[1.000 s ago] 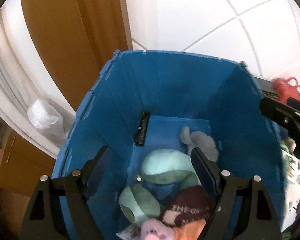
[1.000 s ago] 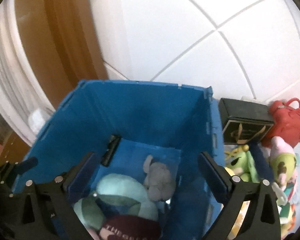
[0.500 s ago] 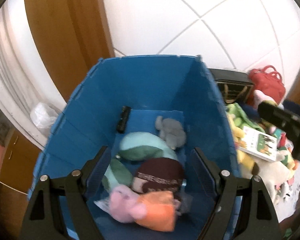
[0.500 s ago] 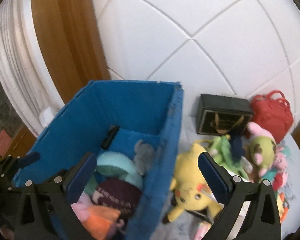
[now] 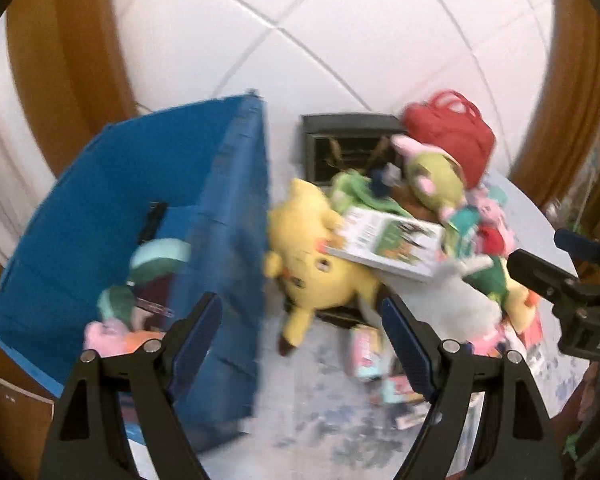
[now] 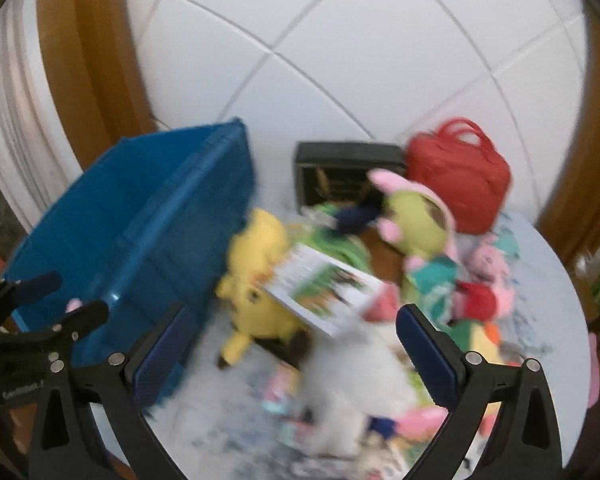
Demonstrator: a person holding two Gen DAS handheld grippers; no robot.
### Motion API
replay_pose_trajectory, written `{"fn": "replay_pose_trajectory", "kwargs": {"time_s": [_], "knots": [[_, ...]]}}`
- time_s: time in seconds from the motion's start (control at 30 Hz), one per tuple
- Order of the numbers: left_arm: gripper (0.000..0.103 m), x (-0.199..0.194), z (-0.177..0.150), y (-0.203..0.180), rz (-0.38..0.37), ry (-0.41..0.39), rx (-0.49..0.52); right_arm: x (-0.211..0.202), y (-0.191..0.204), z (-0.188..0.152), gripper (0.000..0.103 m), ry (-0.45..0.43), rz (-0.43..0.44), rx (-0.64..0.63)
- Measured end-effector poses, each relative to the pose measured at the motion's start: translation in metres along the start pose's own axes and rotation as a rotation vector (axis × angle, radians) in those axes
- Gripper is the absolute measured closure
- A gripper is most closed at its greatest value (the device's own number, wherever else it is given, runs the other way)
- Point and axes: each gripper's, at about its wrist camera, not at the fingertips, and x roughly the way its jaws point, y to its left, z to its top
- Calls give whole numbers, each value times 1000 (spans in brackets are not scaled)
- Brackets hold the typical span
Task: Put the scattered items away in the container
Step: 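Move both tools back toward the pile on the table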
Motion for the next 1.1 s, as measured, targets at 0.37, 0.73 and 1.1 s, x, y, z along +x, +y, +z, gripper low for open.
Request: {"fn": "replay_pose_trajectory", "kwargs": {"time_s": [0.37,0.73,1.1], "knots": [[21,67,-50,-92,-51,109,62,8,-135,-80,0,79,-57,138],[21,95,-54,-130,-80,53,132,32,-220,-120,0,108,-158,268],[21,106,-81,-184,-91,114,98,50,-269,-144,3,185,-129,222]]}}
